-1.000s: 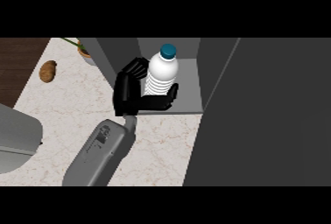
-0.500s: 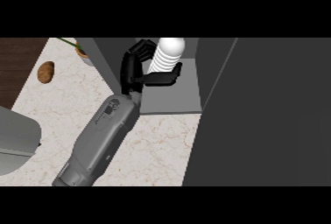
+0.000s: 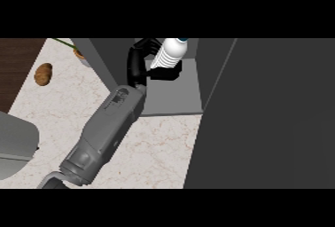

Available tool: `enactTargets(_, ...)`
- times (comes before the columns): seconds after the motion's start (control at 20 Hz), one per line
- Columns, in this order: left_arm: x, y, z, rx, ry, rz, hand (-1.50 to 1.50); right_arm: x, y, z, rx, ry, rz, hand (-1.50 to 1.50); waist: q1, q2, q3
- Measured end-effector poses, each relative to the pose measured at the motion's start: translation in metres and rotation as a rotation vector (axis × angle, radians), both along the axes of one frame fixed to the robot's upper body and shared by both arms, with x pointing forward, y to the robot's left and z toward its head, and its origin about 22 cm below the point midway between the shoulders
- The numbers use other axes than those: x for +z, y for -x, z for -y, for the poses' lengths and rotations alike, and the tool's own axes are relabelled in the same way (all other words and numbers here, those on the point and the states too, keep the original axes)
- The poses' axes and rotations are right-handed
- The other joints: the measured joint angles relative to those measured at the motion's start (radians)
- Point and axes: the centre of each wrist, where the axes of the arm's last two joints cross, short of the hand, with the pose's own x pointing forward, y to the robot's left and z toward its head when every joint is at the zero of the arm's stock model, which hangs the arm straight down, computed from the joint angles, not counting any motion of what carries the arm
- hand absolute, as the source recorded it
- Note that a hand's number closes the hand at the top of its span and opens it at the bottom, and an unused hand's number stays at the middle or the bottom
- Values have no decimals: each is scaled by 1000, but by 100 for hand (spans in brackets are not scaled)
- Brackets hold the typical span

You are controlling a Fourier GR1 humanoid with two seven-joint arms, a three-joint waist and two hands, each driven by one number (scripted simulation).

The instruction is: Pick up the bottled water, place it into the cabinet and close the cabinet

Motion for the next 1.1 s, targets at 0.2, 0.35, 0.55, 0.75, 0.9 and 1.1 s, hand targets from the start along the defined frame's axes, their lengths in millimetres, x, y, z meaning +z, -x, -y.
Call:
enactTargets(0.2,-6,-7,-2,54,-78,-26,150,0,-1,1,1,3,4,-150,-4,3,0)
enactTargets(0.35,-11,-10,-3,81,-104,-50,150,0,-1,1,2,0,1,-150,-8,6,0)
enactTargets(0.55,-23,-9,-8,102,-119,-67,150,1,-2,-1,12,-4,-2,-150,-15,8,-1)
enactTargets(0.75,-33,-9,-17,130,-132,-81,150,-1,-1,1,11,3,11,-150,-22,11,-1)
enactTargets(0.9,-36,-9,-21,147,-158,-82,150,0,-2,1,10,1,17,-150,-25,13,-1)
enactTargets(1.1,-44,-7,-21,169,-222,-84,-150,-2,-1,0,17,-3,19,-150,-29,15,-1)
